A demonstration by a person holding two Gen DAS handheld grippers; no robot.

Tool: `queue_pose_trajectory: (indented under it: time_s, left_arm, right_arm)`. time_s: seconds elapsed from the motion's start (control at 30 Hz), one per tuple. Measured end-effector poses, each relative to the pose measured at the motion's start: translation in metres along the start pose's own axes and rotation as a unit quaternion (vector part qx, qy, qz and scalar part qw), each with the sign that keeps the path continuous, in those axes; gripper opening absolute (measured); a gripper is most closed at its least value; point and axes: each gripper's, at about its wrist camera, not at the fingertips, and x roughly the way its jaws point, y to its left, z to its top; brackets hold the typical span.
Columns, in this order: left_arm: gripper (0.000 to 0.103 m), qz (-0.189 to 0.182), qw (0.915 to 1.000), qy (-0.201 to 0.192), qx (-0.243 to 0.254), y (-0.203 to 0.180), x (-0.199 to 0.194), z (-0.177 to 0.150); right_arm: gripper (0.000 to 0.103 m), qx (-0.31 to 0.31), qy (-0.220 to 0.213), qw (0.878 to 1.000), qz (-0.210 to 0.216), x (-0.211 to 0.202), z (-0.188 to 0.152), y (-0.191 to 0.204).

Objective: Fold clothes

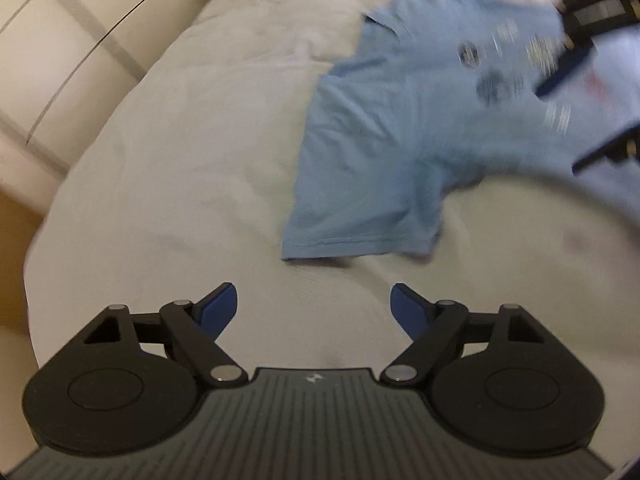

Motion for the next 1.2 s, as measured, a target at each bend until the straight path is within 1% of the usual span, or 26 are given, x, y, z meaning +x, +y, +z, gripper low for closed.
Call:
queue_pose_trajectory:
  time_s: [0.07,0.17,0.2,0.23,0.27,0.3,0.4,0.53,0.6,0.67,0.7,0.73,0.77,0.83,0.93,1.0,1.1,1.13,1.17,1.2]
  left_arm:
    - [0.081,-0.007,0.9986,-0.012,0.05,0.0,0.025,-0.007]
    - [0.081,-0.023,0.995,-0.032,0.091,0.0,0.051,-0.014]
    - [0.081,-0.028,0.9944,-0.036,0.095,0.0,0.057,-0.016]
    - [0.082,-0.033,0.9938,-0.04,0.098,-0.001,0.062,-0.017]
    - [0.082,-0.036,0.9936,-0.044,0.098,-0.001,0.066,-0.019]
    - [0.082,-0.038,0.9933,-0.047,0.099,-0.002,0.07,-0.021]
    - [0.083,-0.045,0.9926,-0.058,0.097,-0.003,0.077,-0.027]
    - [0.087,-0.053,0.9915,-0.062,0.102,-0.009,0.083,-0.035]
    - [0.088,-0.051,0.9901,-0.066,0.113,-0.013,0.085,-0.036]
    - [0.09,-0.043,0.9886,-0.07,0.126,-0.017,0.087,-0.036]
    - [0.091,-0.037,0.9878,-0.071,0.133,-0.02,0.088,-0.036]
    - [0.092,-0.03,0.9864,-0.075,0.143,-0.022,0.089,-0.035]
    - [0.094,-0.023,0.9847,-0.079,0.154,-0.024,0.091,-0.034]
    - [0.096,0.0,0.9777,-0.088,0.19,-0.031,0.095,-0.032]
    - [0.096,0.029,0.9625,-0.105,0.248,-0.04,0.102,-0.029]
    - [0.097,0.037,0.956,-0.113,0.268,-0.043,0.107,-0.026]
    - [0.097,0.049,0.9471,-0.122,0.293,-0.045,0.114,-0.02]
    - [0.093,0.052,0.9465,-0.122,0.294,-0.043,0.116,-0.018]
    - [0.086,0.053,0.9471,-0.119,0.293,-0.041,0.118,-0.016]
    - [0.082,0.054,0.9477,-0.115,0.293,-0.038,0.12,-0.013]
  right_arm:
    - [0.051,-0.029,0.001,1.0,-0.013,0.03,0.01,0.015]
    - [0.051,-0.059,0.001,0.998,-0.029,0.067,0.015,0.028]
    - [0.051,-0.071,0.001,0.997,-0.031,0.079,0.016,0.031]
    - [0.047,-0.082,0.001,0.996,-0.033,0.091,0.016,0.033]
    - [0.038,-0.093,0.0,0.995,-0.035,0.102,0.016,0.036]
    - [0.034,-0.104,0.0,0.994,-0.037,0.114,0.016,0.038]
    - [0.034,-0.159,-0.005,0.986,-0.055,0.141,0.016,0.048]
    - [0.034,-0.236,-0.002,0.968,-0.085,0.17,0.013,0.063]
    - [0.034,-0.264,-0.008,0.96,-0.088,0.178,0.013,0.068]
    - [0.033,-0.273,-0.015,0.958,-0.083,0.183,0.014,0.069]
    - [0.016,-0.263,-0.018,0.962,-0.075,0.182,0.016,0.065]
    - [0.006,-0.248,-0.021,0.966,-0.065,0.182,0.019,0.06]
    - [0.0,-0.227,-0.026,0.972,-0.057,0.179,0.023,0.054]
    - [0.0,-0.184,-0.042,0.981,-0.045,0.168,0.029,0.039]
    - [0.0,-0.119,-0.062,0.991,-0.026,0.152,0.034,0.016]
    - [0.0,-0.079,-0.071,0.994,-0.013,0.144,0.038,0.003]
    - [0.0,-0.031,-0.083,0.996,0.001,0.132,0.044,-0.013]
    - [0.0,-0.019,-0.087,0.996,0.003,0.126,0.048,-0.017]
    - [0.0,-0.006,-0.089,0.996,0.007,0.124,0.05,-0.022]
    - [0.0,0.007,-0.09,0.996,0.011,0.122,0.052,-0.027]
